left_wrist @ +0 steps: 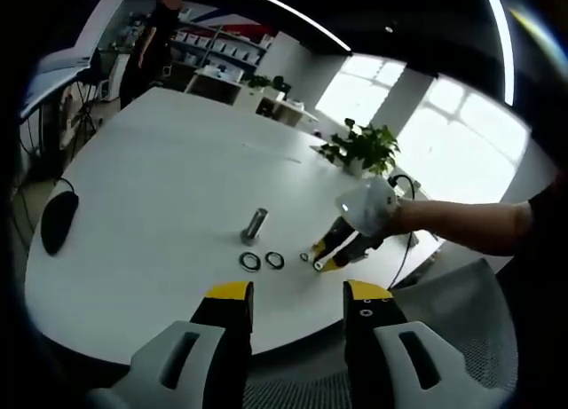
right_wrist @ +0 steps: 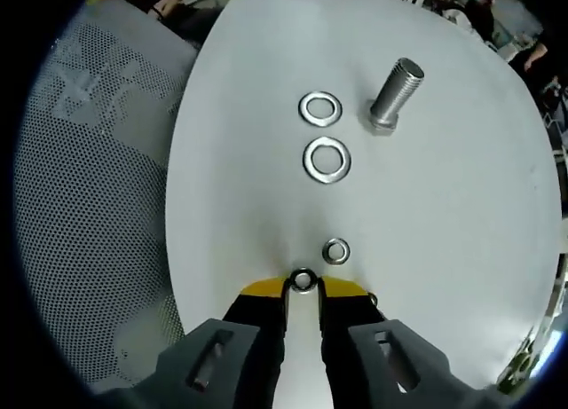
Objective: Place the washer onto the threaded stud by aligning its center hole with the stud, sliding it down to the base, and recovering from edge contact or off-axis alignment until the washer reaches the visible bottom stop.
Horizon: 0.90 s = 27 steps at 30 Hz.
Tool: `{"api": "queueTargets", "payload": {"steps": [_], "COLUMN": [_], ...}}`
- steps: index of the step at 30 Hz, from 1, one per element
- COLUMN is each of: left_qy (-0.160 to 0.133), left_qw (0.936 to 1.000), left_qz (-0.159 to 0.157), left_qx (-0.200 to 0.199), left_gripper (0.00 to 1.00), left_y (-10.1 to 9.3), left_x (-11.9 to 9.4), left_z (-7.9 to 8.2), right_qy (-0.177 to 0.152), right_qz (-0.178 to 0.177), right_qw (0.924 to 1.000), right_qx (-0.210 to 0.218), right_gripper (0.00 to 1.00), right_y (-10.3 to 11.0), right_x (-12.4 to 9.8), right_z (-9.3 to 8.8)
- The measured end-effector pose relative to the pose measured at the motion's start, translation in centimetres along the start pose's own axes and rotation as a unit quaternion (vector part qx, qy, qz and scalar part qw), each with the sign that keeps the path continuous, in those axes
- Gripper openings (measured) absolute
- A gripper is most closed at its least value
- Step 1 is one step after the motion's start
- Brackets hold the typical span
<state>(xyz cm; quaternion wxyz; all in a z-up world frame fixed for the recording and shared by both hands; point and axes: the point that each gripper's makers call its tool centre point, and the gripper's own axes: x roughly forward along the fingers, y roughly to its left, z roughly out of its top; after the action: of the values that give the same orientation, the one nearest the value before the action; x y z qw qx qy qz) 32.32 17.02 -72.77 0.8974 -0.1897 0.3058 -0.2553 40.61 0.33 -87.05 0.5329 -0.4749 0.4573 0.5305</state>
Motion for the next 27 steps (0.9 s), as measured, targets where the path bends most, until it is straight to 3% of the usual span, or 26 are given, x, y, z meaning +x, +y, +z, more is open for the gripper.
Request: {"api": "queueTargets", "payload": {"steps": [14, 27], "left_qy": [-0.002, -0.001], "left_qw": [1.0000, 1.0000], "left_qz": [-0.002, -0.002], "left_qx": [-0.002, 0.000], "left_gripper": [0.39, 0.39], "left_y": [-0.09, -0.11], "left_x": [-0.01, 0.00], "left_z": [0.05, 0.03], "right_qy": [0.002, -0.051], "right_qz": [0.000, 0.009], "right_qw": [1.0000, 0.9981], "right_qx": [0.001, 0.034], "right_gripper": [0.16, 0.14], "right_y": [-0.09, -0.13], "right_x": [-0.06, -0.30], "right_z": [-0.18, -0.31]}}
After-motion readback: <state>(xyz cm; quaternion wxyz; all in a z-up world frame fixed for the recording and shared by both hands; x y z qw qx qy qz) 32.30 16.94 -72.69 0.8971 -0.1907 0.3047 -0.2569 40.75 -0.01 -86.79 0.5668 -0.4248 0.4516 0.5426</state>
